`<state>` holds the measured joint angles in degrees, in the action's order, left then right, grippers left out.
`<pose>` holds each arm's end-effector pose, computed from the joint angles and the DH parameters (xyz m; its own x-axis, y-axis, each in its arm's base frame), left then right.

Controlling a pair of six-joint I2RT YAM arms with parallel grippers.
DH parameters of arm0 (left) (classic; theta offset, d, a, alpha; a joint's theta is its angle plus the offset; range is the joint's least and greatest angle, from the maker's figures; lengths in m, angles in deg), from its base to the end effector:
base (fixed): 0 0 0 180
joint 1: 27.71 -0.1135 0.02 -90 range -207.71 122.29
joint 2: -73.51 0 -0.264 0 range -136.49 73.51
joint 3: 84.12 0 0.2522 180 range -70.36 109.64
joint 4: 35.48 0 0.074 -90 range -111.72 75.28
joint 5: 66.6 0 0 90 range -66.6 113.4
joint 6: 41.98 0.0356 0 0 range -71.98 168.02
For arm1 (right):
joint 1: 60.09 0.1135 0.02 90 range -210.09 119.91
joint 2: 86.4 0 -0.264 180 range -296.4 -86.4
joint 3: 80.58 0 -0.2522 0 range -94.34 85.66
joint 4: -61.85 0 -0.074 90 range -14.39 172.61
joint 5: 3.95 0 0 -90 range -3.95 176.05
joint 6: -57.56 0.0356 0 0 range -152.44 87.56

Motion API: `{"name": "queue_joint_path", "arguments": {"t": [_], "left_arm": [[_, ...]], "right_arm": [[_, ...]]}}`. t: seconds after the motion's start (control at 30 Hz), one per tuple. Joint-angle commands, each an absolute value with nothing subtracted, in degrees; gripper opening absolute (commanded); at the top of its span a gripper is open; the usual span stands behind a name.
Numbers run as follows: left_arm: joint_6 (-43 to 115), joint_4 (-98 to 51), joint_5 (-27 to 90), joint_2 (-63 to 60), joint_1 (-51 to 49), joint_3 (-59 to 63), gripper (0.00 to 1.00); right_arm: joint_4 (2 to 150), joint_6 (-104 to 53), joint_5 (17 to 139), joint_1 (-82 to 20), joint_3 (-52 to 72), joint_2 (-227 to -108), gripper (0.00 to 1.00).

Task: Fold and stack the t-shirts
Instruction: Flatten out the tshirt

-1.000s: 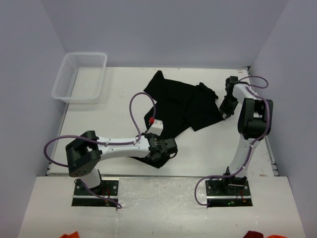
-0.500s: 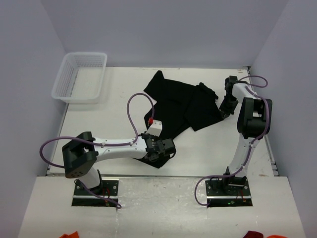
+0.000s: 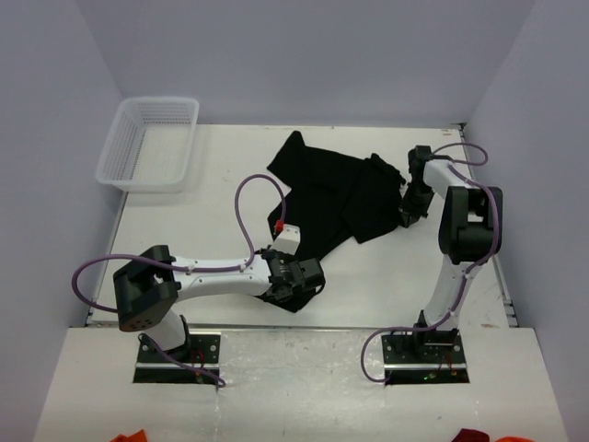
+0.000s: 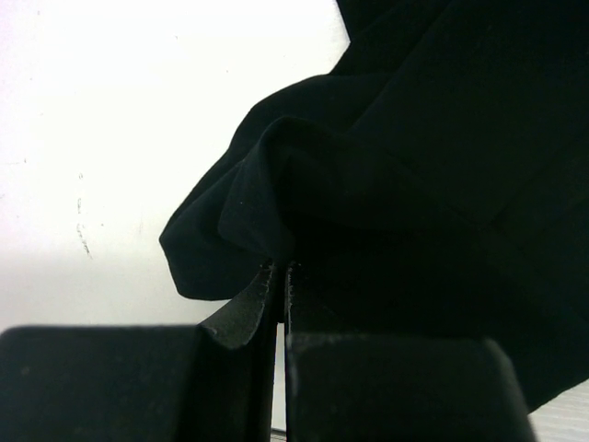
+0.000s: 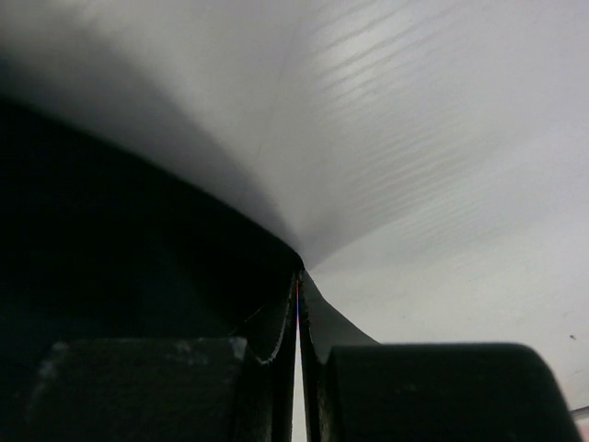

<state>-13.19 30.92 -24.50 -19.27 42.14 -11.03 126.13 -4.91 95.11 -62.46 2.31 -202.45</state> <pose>0.1202 -0.2509 0.1946 -0.7018 0.2070 -0.6816 -0.0065 0.9549 0.2967 0.3868 -0.0216 0.1604 -0.8524 0.4921 -0.1770 0.5113 0.8553 -0.0841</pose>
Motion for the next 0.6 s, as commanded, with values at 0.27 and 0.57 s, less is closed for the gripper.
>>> {"name": "queue_joint_path", "arguments": {"t": [0.27,0.57], "left_arm": [[-12.5,29.5,-24.9,-17.5,43.1,-11.1,0.00],[-12.0,28.9,-24.6,-18.2,43.2,-10.9,0.00]], "right_arm": [[127.0,-4.8,96.6,-54.9,-0.6,-193.8,0.00],[124.9,-4.5,93.0,-50.8,5.6,-184.6,0.00]]}}
